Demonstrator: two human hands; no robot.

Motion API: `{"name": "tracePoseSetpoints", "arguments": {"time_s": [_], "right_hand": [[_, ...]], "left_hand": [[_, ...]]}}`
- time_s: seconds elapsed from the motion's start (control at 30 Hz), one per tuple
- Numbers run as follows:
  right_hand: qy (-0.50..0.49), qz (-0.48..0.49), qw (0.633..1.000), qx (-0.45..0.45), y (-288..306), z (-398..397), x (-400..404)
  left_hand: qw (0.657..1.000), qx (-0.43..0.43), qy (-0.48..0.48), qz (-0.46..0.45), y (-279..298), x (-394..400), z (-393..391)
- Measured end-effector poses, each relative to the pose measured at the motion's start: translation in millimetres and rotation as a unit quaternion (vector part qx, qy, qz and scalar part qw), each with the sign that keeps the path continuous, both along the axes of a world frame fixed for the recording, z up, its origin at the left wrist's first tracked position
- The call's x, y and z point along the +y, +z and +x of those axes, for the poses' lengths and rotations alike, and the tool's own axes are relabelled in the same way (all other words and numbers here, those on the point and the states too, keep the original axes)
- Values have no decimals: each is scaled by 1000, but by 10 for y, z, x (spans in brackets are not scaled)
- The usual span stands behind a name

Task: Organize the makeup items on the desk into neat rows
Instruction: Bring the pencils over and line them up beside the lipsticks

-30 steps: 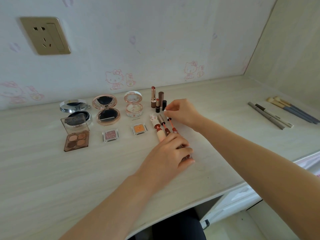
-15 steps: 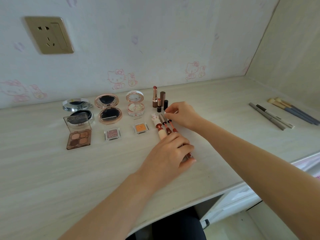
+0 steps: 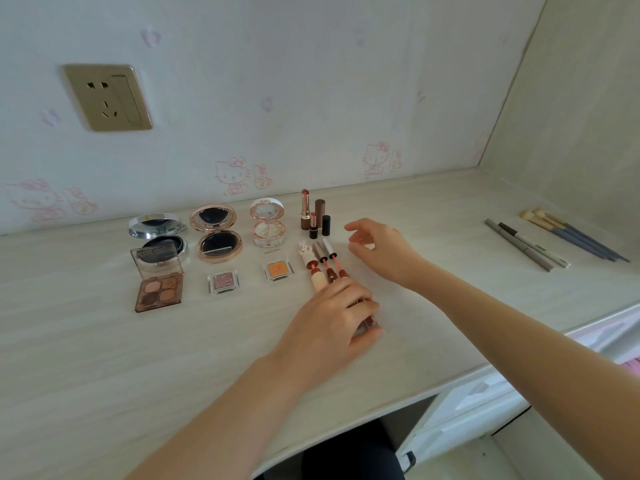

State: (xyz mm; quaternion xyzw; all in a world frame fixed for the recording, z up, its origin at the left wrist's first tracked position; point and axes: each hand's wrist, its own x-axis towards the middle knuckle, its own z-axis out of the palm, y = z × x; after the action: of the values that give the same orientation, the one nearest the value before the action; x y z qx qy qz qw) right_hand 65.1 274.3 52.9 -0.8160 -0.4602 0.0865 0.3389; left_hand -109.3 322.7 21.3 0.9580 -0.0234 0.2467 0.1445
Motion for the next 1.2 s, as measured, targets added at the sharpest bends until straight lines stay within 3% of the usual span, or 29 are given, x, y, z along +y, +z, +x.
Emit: {"name": "tracePoseSetpoints", "arguments": {"time_s": [0.3,0.7,1.2], "right_hand": [[7,-48,989,-142,-92,79,-794],[-111,-91,972,-185,-58,440,-1783],[-258,-84,933,-238,-209,1240,-2263]], "left_hand": [[999,-23,12,-39,88,-23,120],[993,117,8,-7,304,-387,1214],[982,144,25,-118,153,-782,2764]]}}
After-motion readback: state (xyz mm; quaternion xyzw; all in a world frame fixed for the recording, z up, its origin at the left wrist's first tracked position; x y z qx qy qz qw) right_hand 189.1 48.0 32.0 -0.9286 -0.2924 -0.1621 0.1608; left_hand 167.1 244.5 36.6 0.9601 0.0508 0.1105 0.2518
